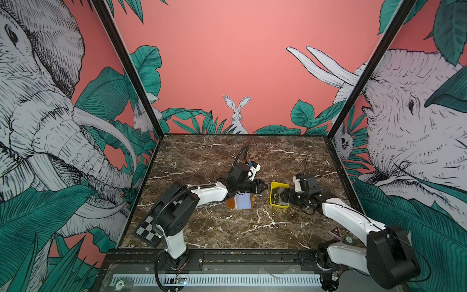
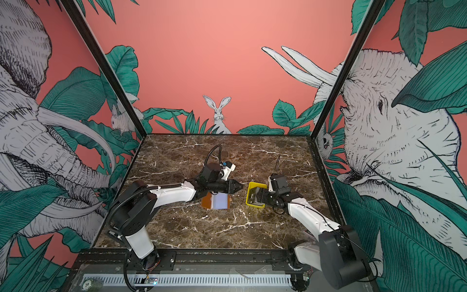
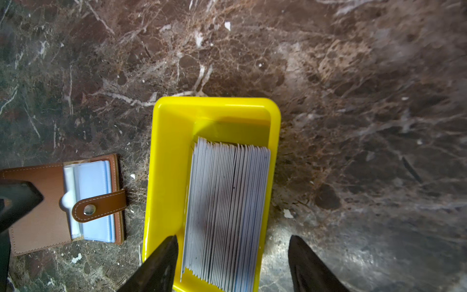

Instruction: Put the credit cards into the card holder

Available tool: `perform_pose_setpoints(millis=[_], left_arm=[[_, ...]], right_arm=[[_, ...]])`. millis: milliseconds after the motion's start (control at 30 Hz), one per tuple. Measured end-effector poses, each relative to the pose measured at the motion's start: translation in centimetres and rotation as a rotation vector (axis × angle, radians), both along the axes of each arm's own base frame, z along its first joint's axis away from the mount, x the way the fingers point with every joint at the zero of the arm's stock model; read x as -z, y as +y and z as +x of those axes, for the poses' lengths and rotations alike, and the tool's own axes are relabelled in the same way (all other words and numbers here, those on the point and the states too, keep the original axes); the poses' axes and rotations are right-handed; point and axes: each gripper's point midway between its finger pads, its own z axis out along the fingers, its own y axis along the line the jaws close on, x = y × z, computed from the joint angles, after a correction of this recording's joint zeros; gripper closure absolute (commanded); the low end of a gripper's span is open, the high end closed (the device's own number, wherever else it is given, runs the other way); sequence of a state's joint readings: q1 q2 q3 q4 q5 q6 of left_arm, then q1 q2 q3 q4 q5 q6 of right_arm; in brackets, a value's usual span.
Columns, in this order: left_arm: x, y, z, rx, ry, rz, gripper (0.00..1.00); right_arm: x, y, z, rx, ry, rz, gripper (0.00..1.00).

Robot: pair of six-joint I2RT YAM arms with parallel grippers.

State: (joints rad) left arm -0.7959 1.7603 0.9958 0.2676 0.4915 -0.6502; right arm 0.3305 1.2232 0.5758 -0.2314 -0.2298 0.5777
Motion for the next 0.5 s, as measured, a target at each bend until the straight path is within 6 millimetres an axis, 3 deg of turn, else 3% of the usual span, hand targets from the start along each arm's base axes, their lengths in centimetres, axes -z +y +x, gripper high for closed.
perform_pose_setpoints(millis=[200, 500], left_arm=[[-0.1, -0.2, 0.2, 0.018, -0.018, 0.019, 0.65], [1.7, -0.3, 0.1, 0.029, 0.01, 0.045, 0.66]], right_arm=[[0.6, 1.0, 0.0, -0.017, 0.009, 0.0, 0.31], [1.3, 1.4, -0.2, -0.029, 0.024, -0.014, 0.28]])
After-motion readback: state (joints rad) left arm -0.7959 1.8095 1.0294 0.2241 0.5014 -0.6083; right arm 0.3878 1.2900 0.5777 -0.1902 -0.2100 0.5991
